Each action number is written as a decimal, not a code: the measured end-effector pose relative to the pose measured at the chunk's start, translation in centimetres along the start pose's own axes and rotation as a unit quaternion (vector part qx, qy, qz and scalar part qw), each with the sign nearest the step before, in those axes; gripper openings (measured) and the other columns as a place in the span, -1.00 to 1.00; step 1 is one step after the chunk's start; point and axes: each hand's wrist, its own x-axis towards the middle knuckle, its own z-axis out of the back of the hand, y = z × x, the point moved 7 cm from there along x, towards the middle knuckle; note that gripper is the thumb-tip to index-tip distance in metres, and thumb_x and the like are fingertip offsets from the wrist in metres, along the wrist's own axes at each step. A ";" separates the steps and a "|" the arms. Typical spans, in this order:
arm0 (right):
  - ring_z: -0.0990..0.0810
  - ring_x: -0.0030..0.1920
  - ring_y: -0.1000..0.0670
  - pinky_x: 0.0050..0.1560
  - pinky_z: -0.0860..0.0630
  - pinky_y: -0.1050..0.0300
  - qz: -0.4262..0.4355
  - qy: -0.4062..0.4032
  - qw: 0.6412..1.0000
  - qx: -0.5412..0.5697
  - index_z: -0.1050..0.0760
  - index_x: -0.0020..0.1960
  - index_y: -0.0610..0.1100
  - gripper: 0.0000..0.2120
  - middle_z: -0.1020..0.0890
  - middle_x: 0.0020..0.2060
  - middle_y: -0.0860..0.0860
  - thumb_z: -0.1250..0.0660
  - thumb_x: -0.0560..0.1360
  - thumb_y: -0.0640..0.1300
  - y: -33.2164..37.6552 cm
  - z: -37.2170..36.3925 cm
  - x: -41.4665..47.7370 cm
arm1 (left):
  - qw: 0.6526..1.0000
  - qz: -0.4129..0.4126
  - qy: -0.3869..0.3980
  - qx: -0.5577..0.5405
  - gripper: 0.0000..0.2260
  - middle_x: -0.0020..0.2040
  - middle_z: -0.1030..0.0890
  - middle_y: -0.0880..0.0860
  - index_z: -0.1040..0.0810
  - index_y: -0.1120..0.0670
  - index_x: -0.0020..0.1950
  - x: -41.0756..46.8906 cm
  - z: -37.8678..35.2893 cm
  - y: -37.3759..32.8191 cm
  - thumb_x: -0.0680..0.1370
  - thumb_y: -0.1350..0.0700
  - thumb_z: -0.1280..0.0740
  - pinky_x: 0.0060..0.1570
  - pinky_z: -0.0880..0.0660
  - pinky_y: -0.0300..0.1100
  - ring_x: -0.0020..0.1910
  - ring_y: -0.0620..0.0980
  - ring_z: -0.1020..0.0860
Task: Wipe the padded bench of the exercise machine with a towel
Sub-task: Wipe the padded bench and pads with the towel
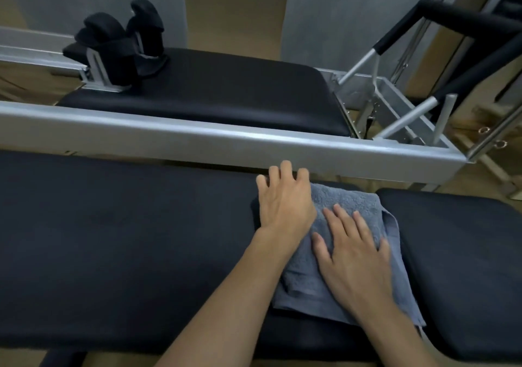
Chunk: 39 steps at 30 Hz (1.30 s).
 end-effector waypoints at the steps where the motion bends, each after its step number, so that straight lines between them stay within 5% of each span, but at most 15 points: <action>1: 0.03 0.54 0.08 0.43 -0.07 -0.21 0.000 -0.003 1.000 -0.002 -0.06 0.54 0.16 -0.38 -0.09 0.55 0.20 0.15 0.51 0.29 -0.1 0.0 0.2 | 1.000 -0.018 0.001 -0.002 -0.72 0.22 -0.44 0.09 -0.46 0.05 0.24 -0.2 -0.6 -0.6 0.54 0.05 -0.22 0.16 -0.25 0.05 0.19 0.13 -0.39; 12: -0.05 0.53 0.05 0.40 -0.07 -0.28 0.018 -0.001 0.999 0.028 -0.10 0.52 0.17 -0.40 -0.16 0.53 0.19 0.13 0.53 0.34 -0.2 -0.8 9.3 | 0.995 0.016 0.071 -0.067 -0.65 0.26 -0.53 0.10 -0.47 0.04 0.30 5.4 -3.7 2.6 0.66 -0.03 -0.01 0.21 -0.28 0.08 0.25 0.15 -0.45; 18: -0.07 0.53 -0.06 0.40 -0.04 -0.37 0.049 0.008 0.999 0.013 -0.12 0.52 0.09 -0.26 -0.19 0.53 0.09 0.21 0.47 0.43 4.2 -1.4 9.7 | 0.992 0.103 0.057 0.037 -0.66 0.12 -0.63 0.23 -0.57 0.13 0.08 4.5 0.2 15.6 0.66 0.00 -0.05 0.13 -0.34 0.03 0.13 0.23 -0.56; 21: -0.01 0.54 -0.07 0.39 0.05 -0.38 0.111 0.011 0.993 0.036 -0.08 0.53 0.10 -0.20 -0.14 0.55 0.10 0.23 0.42 0.50 8.8 -2.2 6.6 | 0.986 0.149 0.063 -0.027 -0.67 0.06 -0.63 0.31 -0.61 0.21 0.01 3.6 1.4 19.5 0.65 0.04 -0.12 0.09 -0.41 0.04 0.10 0.31 -0.55; 26: 0.05 0.55 0.01 0.43 0.06 -0.30 0.130 0.009 0.991 0.032 -0.03 0.54 0.15 -0.27 -0.08 0.55 0.16 0.21 0.46 0.45 9.0 -1.9 4.3 | 0.988 0.102 0.032 -0.112 -0.58 -0.01 -0.66 0.23 -0.62 0.12 -0.08 2.4 2.7 15.6 0.64 -0.11 -0.09 0.06 -0.44 0.01 0.05 0.26 -0.57; 28: 0.08 0.55 0.04 0.44 0.09 -0.27 0.122 0.026 0.991 0.039 -0.01 0.54 0.17 -0.32 -0.05 0.56 0.18 0.17 0.50 0.42 8.1 -1.8 4.2 | 0.989 0.066 0.042 -0.124 -0.58 0.08 -0.66 0.17 -0.62 0.09 0.07 1.7 2.1 13.3 0.64 -0.13 -0.07 0.19 -0.40 0.04 0.12 0.21 -0.55; 31: 0.09 0.55 0.05 0.45 0.10 -0.25 0.116 0.031 0.992 0.041 0.00 0.54 0.18 -0.37 -0.03 0.56 0.19 0.15 0.53 0.38 7.0 -1.6 3.0 | 0.994 0.045 0.050 -0.088 -0.59 0.16 -0.61 0.15 -0.58 0.07 0.16 1.3 1.4 12.2 0.65 -0.12 -0.04 0.35 -0.26 0.10 0.20 0.17 -0.51; 39: 0.11 0.54 0.10 0.46 0.07 -0.20 0.085 0.019 0.996 0.006 0.01 0.54 0.20 -0.29 -0.01 0.55 0.24 0.31 0.45 0.42 0.8 -0.4 -4.4 | 0.999 0.038 0.015 0.012 -0.67 0.19 -0.61 0.14 -0.57 0.09 0.24 1.4 1.4 14.0 0.66 0.01 -0.09 0.20 -0.33 0.03 0.16 0.20 -0.52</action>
